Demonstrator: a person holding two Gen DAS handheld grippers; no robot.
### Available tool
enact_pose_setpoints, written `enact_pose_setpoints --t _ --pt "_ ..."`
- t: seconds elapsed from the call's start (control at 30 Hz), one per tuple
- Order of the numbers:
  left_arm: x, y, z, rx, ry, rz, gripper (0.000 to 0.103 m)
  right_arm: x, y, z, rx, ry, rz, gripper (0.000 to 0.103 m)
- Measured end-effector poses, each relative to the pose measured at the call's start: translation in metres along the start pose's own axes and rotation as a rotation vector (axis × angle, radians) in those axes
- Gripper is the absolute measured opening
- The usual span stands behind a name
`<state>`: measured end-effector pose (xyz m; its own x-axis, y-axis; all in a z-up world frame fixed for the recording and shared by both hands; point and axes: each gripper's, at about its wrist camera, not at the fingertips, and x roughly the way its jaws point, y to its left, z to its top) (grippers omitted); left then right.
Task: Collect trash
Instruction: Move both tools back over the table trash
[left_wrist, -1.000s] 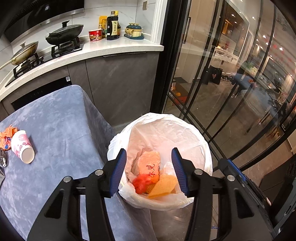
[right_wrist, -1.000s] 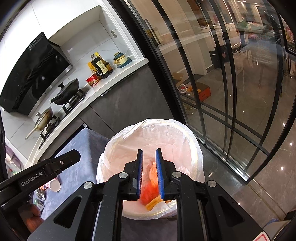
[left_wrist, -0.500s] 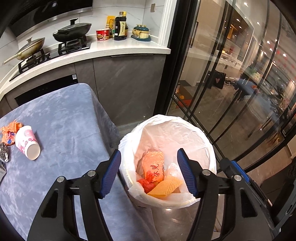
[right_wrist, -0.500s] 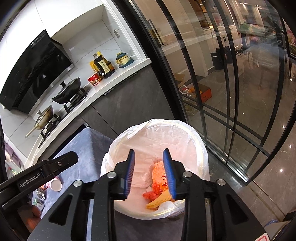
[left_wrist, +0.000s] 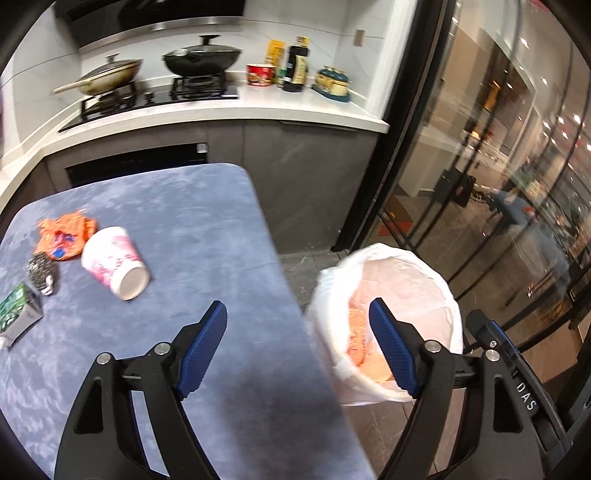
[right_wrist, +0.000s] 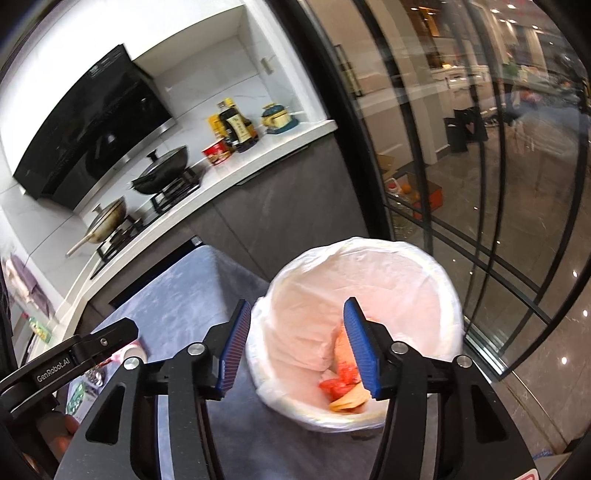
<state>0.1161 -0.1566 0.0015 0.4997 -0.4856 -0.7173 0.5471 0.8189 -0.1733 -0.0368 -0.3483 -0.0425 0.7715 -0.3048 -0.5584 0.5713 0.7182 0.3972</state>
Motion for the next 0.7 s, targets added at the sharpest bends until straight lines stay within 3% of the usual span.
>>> enact_pose_setpoints --t 0.43,0.7 --pt "-0.036 0.122 -0.014 -0.158 -0.034 0.099 0.082 0.02 0.103 -0.033 -0.145 0.073 0.119 0.057" --pt "-0.055 0.211 -0.029 -0.24 -0.042 0.2 0.084 0.04 0.168 -0.058 -0.231 0.122 0.172 0.061"
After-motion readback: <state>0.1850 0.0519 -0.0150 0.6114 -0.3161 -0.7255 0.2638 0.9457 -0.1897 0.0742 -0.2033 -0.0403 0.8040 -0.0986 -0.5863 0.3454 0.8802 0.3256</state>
